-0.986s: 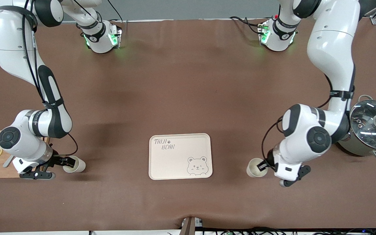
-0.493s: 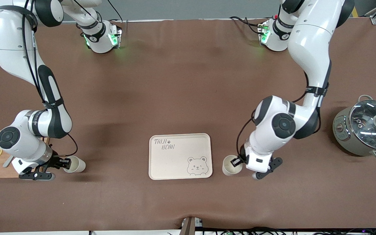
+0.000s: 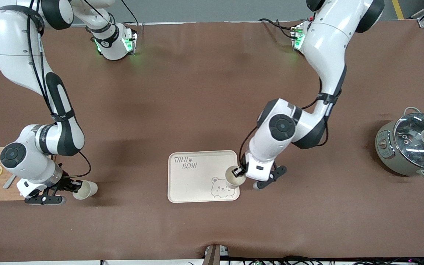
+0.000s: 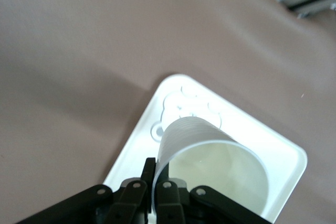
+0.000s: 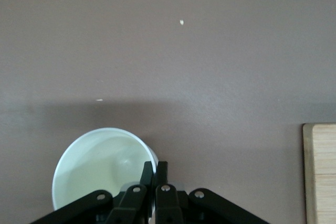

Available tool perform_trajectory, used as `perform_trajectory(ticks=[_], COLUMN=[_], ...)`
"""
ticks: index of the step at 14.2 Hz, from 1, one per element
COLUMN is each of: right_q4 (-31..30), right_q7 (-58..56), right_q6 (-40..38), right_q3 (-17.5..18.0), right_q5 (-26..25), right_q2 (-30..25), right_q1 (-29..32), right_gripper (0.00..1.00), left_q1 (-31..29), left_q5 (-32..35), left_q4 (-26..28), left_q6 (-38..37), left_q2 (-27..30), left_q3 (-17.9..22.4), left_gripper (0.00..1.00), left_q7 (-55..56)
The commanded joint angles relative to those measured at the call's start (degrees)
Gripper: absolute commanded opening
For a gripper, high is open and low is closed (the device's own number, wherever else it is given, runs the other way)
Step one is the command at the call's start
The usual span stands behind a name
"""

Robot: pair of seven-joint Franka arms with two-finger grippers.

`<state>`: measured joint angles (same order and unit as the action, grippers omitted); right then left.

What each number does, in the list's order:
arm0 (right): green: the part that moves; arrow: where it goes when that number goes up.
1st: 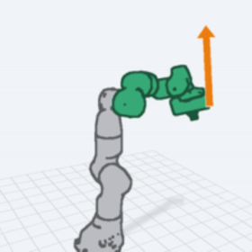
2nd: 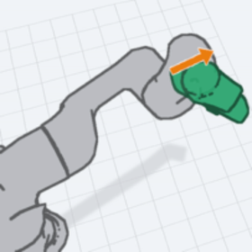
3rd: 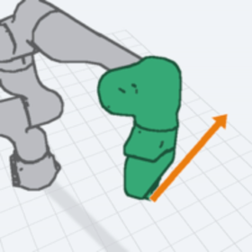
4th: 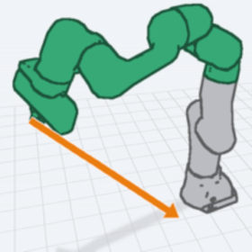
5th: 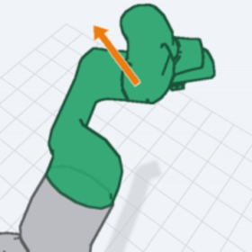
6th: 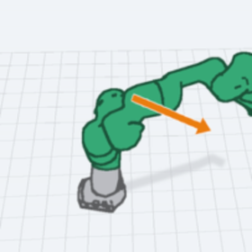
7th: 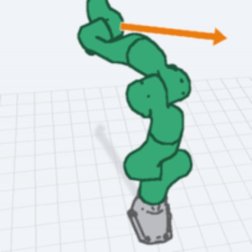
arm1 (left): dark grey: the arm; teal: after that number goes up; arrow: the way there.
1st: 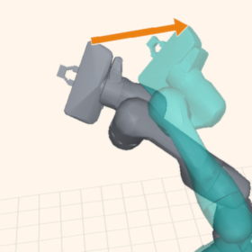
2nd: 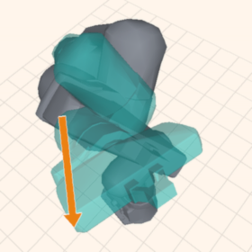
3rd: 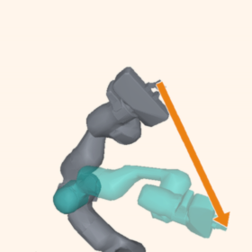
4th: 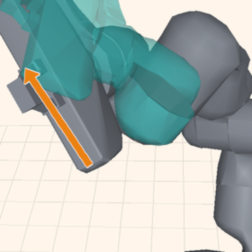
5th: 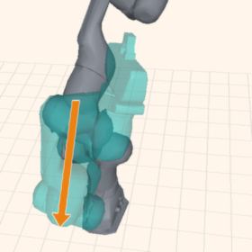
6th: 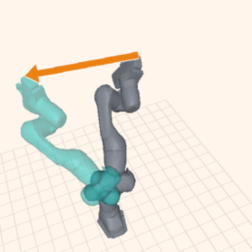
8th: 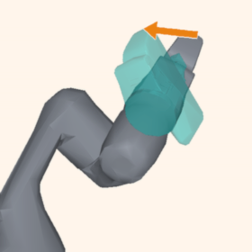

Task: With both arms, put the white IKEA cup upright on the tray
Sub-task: 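Lower the left cup onto the tray while the right gripper carries its cup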

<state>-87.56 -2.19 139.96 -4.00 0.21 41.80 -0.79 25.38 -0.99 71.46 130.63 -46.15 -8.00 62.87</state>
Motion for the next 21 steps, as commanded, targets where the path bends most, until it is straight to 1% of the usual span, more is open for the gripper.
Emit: perform_trajectory(ticks=[1, 6, 8, 10, 13, 14, 15, 16, 18, 20, 21], right_q4=[-0.2, -0.1, 0.5, 0.7, 0.7, 0.8, 0.7, 0.8, 0.8, 0.6, 0.5], right_q7=[-0.2, 0.1, 2.3, 7.9, 20.0, 23.4, 27.0, 29.9, 34.3, 38.2, 39.6], right_q6=[-0.1, -0.1, -0.3, -0.8, -0.7, -0.4, 0.0, 0.1, 1.2, 5.2, 7.0], right_q3=[0.1, 0.4, 0.9, 3.5, 9.6, 11.4, 12.3, 12.3, 12.2, 12.2, 12.2], right_q5=[0.5, 0.6, 0.7, 0.6, 0.6, 0.6, 0.3, -0.2, -0.3, -0.3, -0.4], right_q2=[-0.3, -0.6, -1.3, -2.9, -4.4, -4.5, -4.5, -4.5, -4.4, -3.7, -3.4], right_q1=[-0.1, -0.8, -1.7, -2.5, -2.5, -2.9, -4.0, -5.6, -9.0, -11.2, -12.4], right_gripper=[0.0, 0.0, 0.0, 0.0, 0.0, 0.0, 0.0, 0.0, 0.0, 0.0, 0.0], left_q1=[1.3, 2.7, 2.9, 3.4, 3.5, 3.5, 3.5, 3.5, 3.5, 3.2, 3.0], left_q5=[-0.2, -0.2, -0.2, -0.2, -0.2, -0.2, -0.1, -0.1, -0.1, -0.2, -0.2], left_q4=[0.2, 0.4, 0.4, 0.8, 0.9, 0.9, 0.9, 0.9, 0.9, 0.9, 0.8], left_q6=[1.2, 1.2, 1.2, 1.2, 1.2, 1.2, 1.2, 1.2, 1.2, 1.1, 1.1], left_q2=[-1.5, -3.7, -4.4, -4.8, -5.2, -5.2, -5.2, -5.2, -4.7, -4.2, -3.9], left_q3=[0.5, 0.5, 0.5, 0.5, 0.5, 0.5, 0.6, 0.6, 0.6, 0.6, 0.6], left_gripper=[0.0, 0.0, 0.0, 0.0, 0.0, 0.02, 0.12, 0.2, 0.34, 0.44, 0.47], left_q7=[1.4, 1.7, 1.8, 1.8, 2.1, 2.1, 2.0, 1.9, 1.9, 2.0, 2.1])
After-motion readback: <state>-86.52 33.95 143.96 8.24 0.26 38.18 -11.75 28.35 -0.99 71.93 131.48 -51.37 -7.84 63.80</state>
